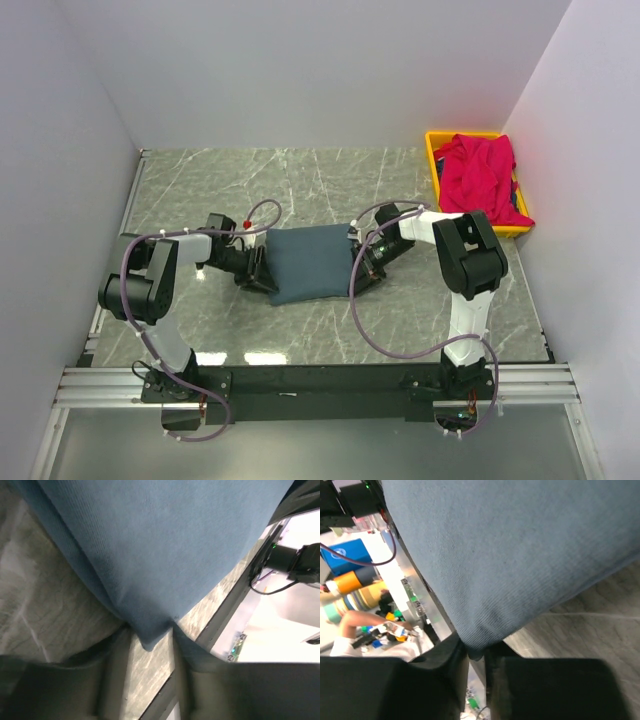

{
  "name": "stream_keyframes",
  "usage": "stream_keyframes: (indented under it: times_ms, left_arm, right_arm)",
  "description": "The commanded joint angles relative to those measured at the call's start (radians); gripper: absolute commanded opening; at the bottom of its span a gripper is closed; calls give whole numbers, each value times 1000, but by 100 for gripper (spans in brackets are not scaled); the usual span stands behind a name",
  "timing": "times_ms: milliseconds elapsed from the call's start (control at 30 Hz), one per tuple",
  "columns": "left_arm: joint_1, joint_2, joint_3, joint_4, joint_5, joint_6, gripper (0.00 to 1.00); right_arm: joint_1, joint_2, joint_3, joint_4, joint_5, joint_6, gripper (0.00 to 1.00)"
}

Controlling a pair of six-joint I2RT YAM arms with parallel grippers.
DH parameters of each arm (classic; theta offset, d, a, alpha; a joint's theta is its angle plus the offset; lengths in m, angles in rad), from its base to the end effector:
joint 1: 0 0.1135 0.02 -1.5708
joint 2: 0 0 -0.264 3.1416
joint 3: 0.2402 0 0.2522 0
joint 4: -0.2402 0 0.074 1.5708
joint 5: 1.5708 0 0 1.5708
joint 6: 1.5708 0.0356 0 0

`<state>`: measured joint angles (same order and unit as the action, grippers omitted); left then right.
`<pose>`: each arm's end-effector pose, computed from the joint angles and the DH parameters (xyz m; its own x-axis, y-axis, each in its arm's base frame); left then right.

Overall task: Fold and stack the t-shirts
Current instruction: Fold the tshirt

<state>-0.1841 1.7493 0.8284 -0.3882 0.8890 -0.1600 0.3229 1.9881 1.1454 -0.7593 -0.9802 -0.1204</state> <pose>0.2779 -0.0799 0.1214 -0.9873 0.0817 -0.1359 0.1576 0.6035 -0.7816 0.3053 0.1333 0.1181 -0.9227 -0.3793 -0.0687 -0.2649 0.4943 0.8279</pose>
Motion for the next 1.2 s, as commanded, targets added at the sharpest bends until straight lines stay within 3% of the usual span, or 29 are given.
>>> stream_keyframes:
  times_ms: [0,33,67,167,367,533,600,633,667,700,767,867,967,1000,1067,1100,1133,1167]
  left_arm:
    - [-12,1,8,-41,-2,14,35]
    - [-14,6,20,-46,-1,20,29]
    - [-12,19,28,-60,-4,22,16]
    - [17,58,63,-77,-42,31,1]
    - [74,98,95,-112,-82,45,1]
    - [75,95,101,-97,-88,43,1]
    - [78,84,109,-130,-56,69,23]
    - [81,72,113,-146,-36,106,30]
    - [92,34,113,-181,20,128,42]
    - [100,9,115,-198,37,149,46]
    - [123,-78,117,-225,95,240,56]
    - [124,-172,117,-200,122,240,56]
    - [92,-226,75,-31,186,73,45]
    - [71,-232,61,60,198,-8,40]
    - [-12,-238,11,179,203,-102,22]
    - [-38,-235,-14,243,206,-158,17]
    - [-63,-222,-52,381,203,-279,13]
    - [-104,-209,-64,450,196,-333,8]
  right_arm:
    - [7,2,-4,26,-26,1,14]
    - [5,2,-4,26,-23,2,2]
    - [5,8,-3,15,-11,-1,0]
    - [-5,17,-1,8,14,-13,0]
    - [-39,-9,-1,-22,142,-44,0]
    - [-16,4,31,-24,135,-36,0]
    - [-13,20,74,-123,91,-76,21]
    - [-18,20,101,-156,80,-119,41]
    - [-24,-10,105,-185,63,-143,50]
    - [-30,-38,100,-219,54,-162,60]
    - [-50,-126,96,-245,41,-214,64]
    - [-56,-224,131,-241,25,-223,64]
    - [-36,-279,123,-110,-87,-78,56]
    - [-21,-290,103,47,-110,76,52]
    - [23,-310,6,226,-144,238,35]
    - [40,-313,-37,420,-152,320,29]
    - [57,-295,-99,499,-167,453,16]
    - [77,-278,-116,558,-175,500,13]
